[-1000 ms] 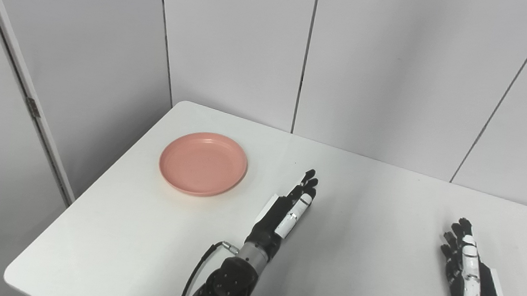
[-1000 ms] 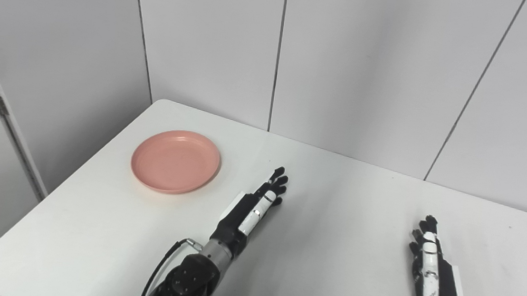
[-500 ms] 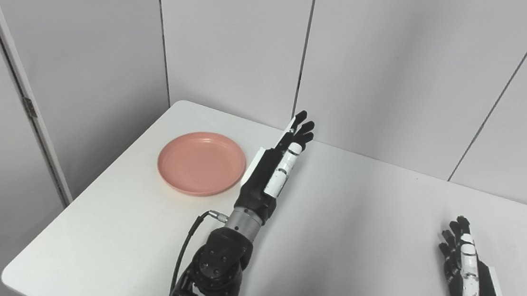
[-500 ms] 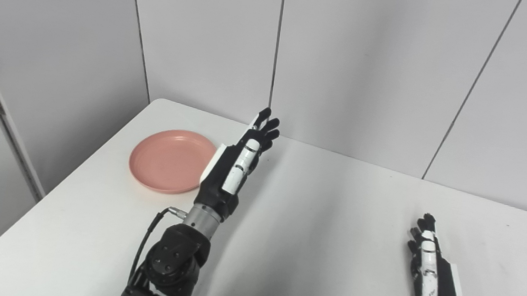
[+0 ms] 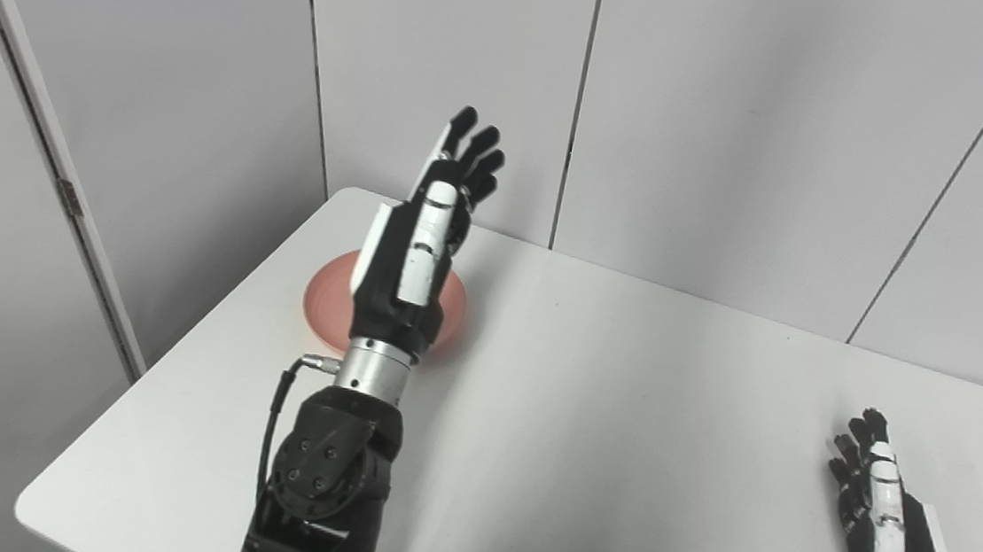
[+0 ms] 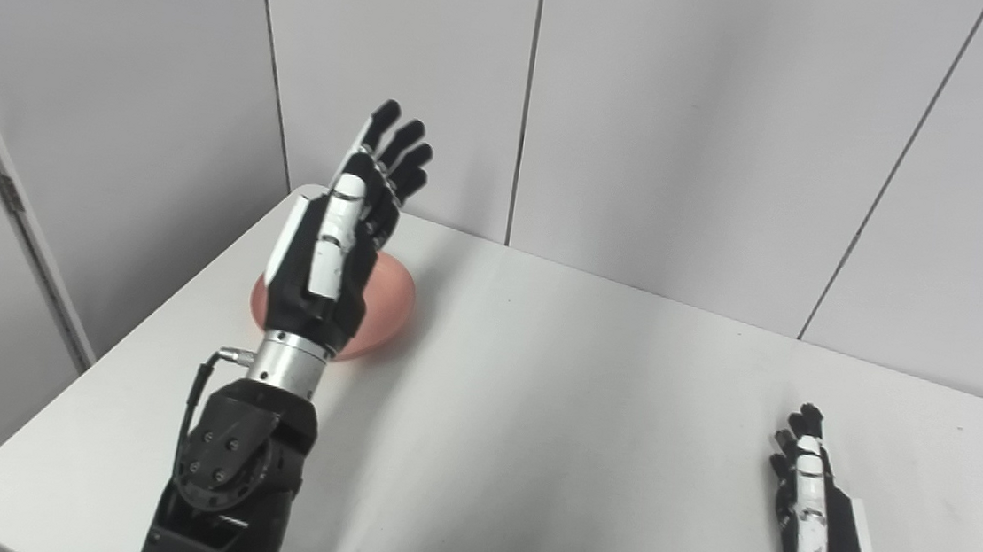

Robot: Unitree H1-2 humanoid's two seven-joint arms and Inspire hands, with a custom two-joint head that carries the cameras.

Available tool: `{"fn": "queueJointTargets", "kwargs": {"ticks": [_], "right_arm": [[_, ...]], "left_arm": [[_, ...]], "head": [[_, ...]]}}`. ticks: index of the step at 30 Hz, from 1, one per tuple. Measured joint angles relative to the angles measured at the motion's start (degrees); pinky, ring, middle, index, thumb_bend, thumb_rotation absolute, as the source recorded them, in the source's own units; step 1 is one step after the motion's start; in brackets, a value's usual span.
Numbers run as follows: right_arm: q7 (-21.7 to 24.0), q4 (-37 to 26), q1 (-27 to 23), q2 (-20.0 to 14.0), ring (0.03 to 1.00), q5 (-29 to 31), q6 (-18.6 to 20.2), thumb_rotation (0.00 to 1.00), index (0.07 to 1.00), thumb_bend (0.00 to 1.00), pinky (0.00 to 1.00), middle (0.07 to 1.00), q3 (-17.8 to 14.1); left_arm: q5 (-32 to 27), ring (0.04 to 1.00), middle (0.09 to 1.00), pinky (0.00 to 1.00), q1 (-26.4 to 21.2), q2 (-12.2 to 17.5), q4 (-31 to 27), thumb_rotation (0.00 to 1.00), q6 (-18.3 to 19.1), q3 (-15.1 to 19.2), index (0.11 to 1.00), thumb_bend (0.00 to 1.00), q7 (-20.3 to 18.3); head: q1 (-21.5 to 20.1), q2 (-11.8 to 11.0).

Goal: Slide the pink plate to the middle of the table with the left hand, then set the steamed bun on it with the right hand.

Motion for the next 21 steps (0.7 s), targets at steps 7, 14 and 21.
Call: {"fn": "queueJointTargets", "kwargs": {"ticks": [7, 14, 21], "right_arm": [[1.0, 0.1, 0.0, -0.4, 1.000, 0.6, 0.0, 1.00, 1.000, 0.03, 1.00, 1.000, -0.2], [1.1, 0.1, 0.0, -0.5, 1.000, 1.2, 0.5, 1.00, 1.000, 0.02, 1.00, 1.000, -0.5], [1.2, 0.0, -0.1, -0.5, 1.000, 1.9, 0.7, 1.00, 1.000, 0.04, 1.00, 1.000, -0.6]], "left_arm": [[-1.0, 0.959, 0.972, 0.97, -0.4, 2.1, 0.4, 1.00, 0.5, 4.7, 0.976, 0.46, 2.4], [-1.7, 0.966, 0.979, 0.98, -1.3, 4.2, 4.8, 1.00, -1.0, 8.6, 0.982, 0.44, 4.7], [-4.6, 0.975, 0.995, 1.00, -1.3, 6.4, 10.9, 1.00, -3.8, 11.9, 0.998, 0.44, 4.9]], "head": [[1.5, 0.3], [2.7, 0.0], [3.0, 0.3]]}}
